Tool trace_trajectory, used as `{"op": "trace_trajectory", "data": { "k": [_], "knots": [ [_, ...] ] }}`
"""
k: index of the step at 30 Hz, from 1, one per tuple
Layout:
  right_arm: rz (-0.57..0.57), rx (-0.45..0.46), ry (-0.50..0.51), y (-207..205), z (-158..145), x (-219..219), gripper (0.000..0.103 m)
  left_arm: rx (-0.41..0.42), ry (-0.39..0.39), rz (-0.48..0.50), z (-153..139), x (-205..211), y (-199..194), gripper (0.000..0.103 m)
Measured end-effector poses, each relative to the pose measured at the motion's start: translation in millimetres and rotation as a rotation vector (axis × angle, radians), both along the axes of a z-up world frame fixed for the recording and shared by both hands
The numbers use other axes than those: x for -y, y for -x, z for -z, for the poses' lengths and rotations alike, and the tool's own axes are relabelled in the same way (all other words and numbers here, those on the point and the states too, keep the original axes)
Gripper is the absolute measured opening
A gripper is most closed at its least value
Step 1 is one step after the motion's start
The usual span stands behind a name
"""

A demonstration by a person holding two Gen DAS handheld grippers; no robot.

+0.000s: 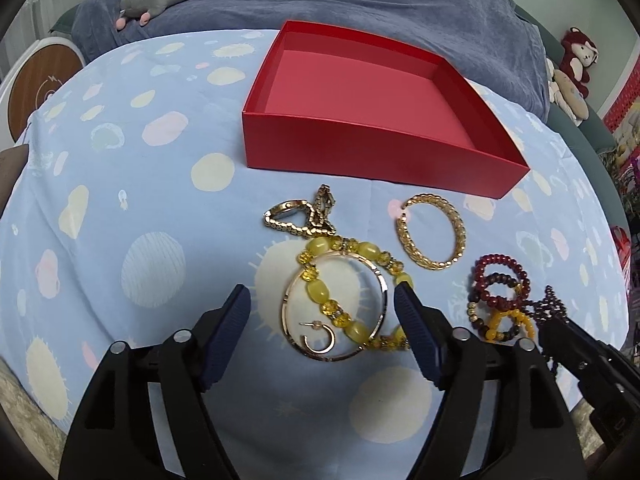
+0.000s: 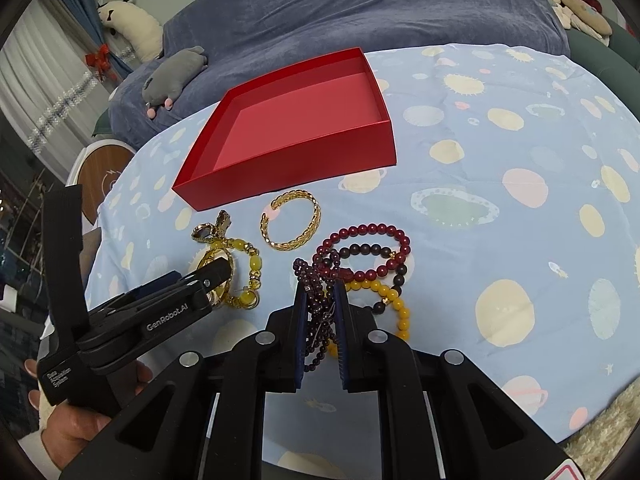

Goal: Organize jewelry
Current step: 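Carry bangle and necklace into the red box and open both grippers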

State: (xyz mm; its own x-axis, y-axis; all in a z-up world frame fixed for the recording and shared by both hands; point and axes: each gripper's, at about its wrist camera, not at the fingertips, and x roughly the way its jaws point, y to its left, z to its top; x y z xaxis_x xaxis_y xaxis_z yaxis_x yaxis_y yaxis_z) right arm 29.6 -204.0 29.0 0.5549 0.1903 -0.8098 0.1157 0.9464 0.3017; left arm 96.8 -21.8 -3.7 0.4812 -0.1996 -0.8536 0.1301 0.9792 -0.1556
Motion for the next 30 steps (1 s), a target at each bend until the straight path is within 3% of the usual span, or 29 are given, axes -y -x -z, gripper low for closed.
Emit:
{"op": "trace_trajectory", "data": {
  "k": [3,5,9,11,12,20,26,30],
  "knots": [
    [0.001,0.0,-0.002,1,1,0,0.012,0.004,-0.006,0.003,0,4,4,0.08],
    [0.0,0.0,-0.002,1,1,0,0.012,0.0,-0.022,0.003,4,6,2,0.08],
    [-0.002,0.002,-0.004,2,1,0,0.012,0.001,-0.044,-0.007,10,8,0,0.071],
    [-0.002,0.003,-0.003,2,1,0,0.012,0.016,-0.057,-0.002,10,10,0,0.064],
    [0.0,0.003,-0.005,2,0,0,0.012,0.02,-0.057,0.004,9,10,0,0.055],
    [-0.003,0.015,-0.009,4,-6,-1,0.012,0.021,-0.018,0.003,3,4,2,0.053],
    [-0.018,0.056,-0.017,-7,-23,2,0.012,0.055,0.025,-0.003,-26,-3,-2,0.053],
    [-0.041,0.113,0.007,-38,-45,5,0.012,0.106,0.051,0.006,-56,0,-26,0.053]
  ]
}}
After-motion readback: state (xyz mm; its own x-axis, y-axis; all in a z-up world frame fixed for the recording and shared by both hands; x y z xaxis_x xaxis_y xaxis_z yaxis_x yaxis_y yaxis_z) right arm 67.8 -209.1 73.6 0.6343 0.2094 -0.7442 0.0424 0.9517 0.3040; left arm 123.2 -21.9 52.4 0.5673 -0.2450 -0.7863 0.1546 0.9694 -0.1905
